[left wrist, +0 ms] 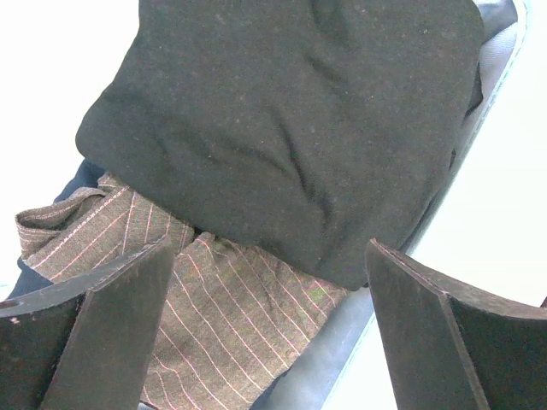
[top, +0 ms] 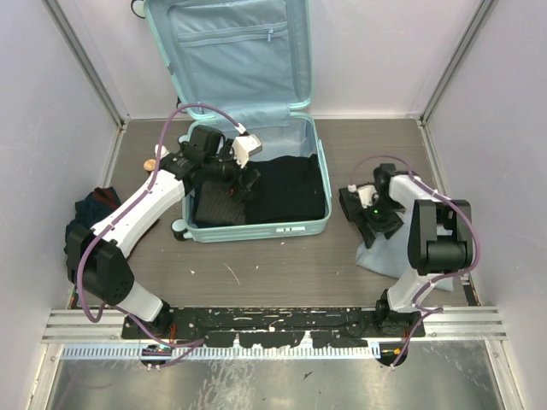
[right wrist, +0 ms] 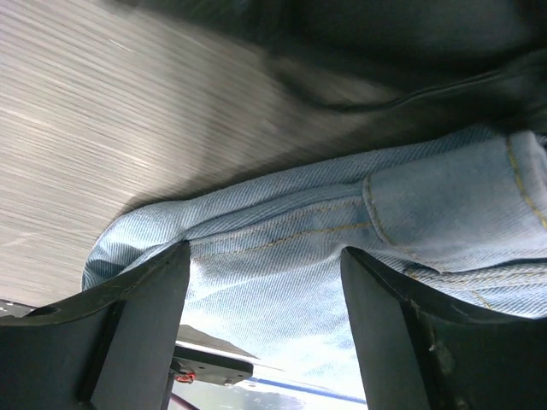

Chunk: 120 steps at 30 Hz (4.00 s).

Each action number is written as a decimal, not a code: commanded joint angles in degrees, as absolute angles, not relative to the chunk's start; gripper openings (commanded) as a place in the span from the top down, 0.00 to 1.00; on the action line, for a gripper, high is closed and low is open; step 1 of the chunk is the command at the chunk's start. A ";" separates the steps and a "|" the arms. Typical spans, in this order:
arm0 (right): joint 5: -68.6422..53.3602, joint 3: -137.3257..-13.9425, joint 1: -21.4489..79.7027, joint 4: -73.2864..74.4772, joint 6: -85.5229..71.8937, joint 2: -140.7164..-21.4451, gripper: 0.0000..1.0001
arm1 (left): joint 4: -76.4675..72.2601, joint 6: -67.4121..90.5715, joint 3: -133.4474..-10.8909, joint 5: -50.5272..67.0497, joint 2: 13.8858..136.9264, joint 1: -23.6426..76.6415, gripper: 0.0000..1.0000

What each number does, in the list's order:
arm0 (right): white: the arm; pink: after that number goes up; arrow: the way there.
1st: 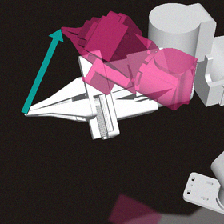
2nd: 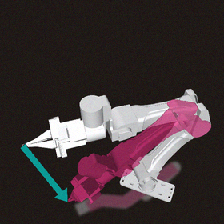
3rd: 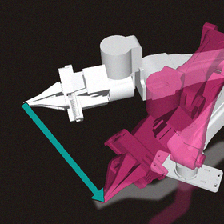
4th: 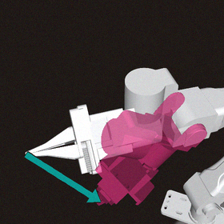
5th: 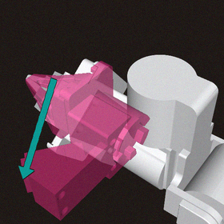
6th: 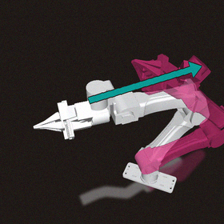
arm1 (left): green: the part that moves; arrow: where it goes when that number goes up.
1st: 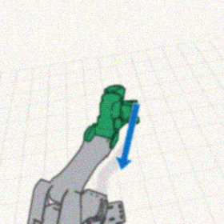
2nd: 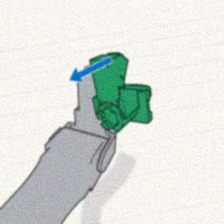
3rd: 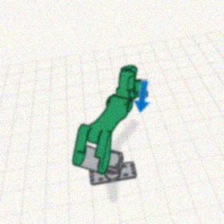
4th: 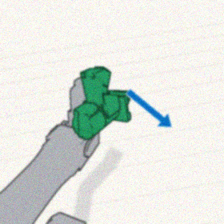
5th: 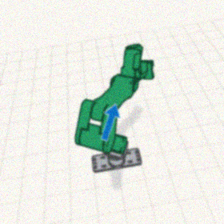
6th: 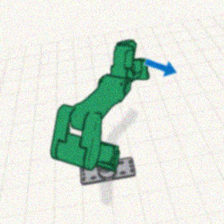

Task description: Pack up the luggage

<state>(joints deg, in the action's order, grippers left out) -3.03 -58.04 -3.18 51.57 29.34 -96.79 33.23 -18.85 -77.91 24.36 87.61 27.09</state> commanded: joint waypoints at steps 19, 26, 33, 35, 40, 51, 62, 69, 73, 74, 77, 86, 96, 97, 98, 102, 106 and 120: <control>-19.13 -65.14 -18.55 54.40 27.68 -82.27 0.05 | 30.48 -18.46 -77.06 26.26 83.25 27.20 0.05; -15.71 -64.51 -30.43 50.12 33.20 -89.86 0.03 | 23.61 -6.68 -74.34 22.87 81.06 34.69 0.07; -18.15 -64.88 -30.55 46.06 30.58 -97.96 0.00 | 13.40 -0.68 -68.75 13.21 77.71 43.88 0.06; -18.68 -64.15 -30.53 44.64 29.83 -100.33 0.00 | 12.73 -0.35 -68.85 10.01 78.96 47.71 0.06; -21.01 -63.32 -30.61 44.98 30.84 -103.37 0.36 | 11.71 4.54 -71.13 3.82 83.54 54.69 0.06; -16.25 -61.07 -38.55 49.76 45.45 -99.20 0.99 | 8.48 10.47 -82.40 -16.38 101.37 72.03 0.10; -18.53 -61.70 -42.29 52.55 51.19 -98.35 0.99 | 11.06 16.69 -104.95 -22.33 124.29 75.96 0.10; -19.47 -60.94 -42.36 52.78 50.47 -96.63 0.99 | 13.02 24.95 -110.23 -21.68 131.72 74.38 0.10; -20.32 -60.27 -42.41 52.82 49.99 -95.42 0.99 | 17.15 30.69 -112.67 -21.87 134.61 72.87 0.11; -20.43 -60.17 -42.40 52.88 49.83 -95.25 0.99 | 17.90 32.03 -113.06 -21.53 135.25 72.60 0.11; -21.14 -59.62 -42.39 52.88 49.39 -94.85 0.99 | 18.75 35.24 -113.64 -17.93 137.25 71.77 0.12; -24.43 -58.54 -42.14 53.18 45.04 -94.44 0.99 | 16.32 36.23 -118.43 -8.13 144.78 72.33 0.39; -26.76 -65.50 -41.99 62.37 45.73 -89.89 0.99 | 16.06 25.30 -122.01 -5.81 138.68 69.99 1.00; -27.32 -66.96 -42.01 63.98 45.79 -89.43 0.99 | 15.66 24.85 -122.14 -5.56 137.49 69.41 1.00; -28.08 -68.55 -42.08 65.95 45.86 -89.13 0.99 | 15.35 24.34 -122.80 -5.47 136.45 68.83 1.00; -31.37 -75.50 -42.16 72.23 45.93 -88.18 0.99 | 15.09 19.27 -126.63 -5.47 132.45 67.62 1.00; -35.57 -83.55 -41.97 77.14 44.20 -87.59 0.99 | 16.62 18.04 -128.27 -4.10 128.03 65.01 1.00; -41.31 -92.22 -7.91 49.70 3.47 -81.59 0.99 | 22.14 13.53 -109.11 18.25 104.85 43.15 1.00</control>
<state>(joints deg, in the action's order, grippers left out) -40.01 -90.78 -16.75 63.29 20.25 -84.95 22.85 16.56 -114.89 9.19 113.40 50.06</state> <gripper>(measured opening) 0.149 0.053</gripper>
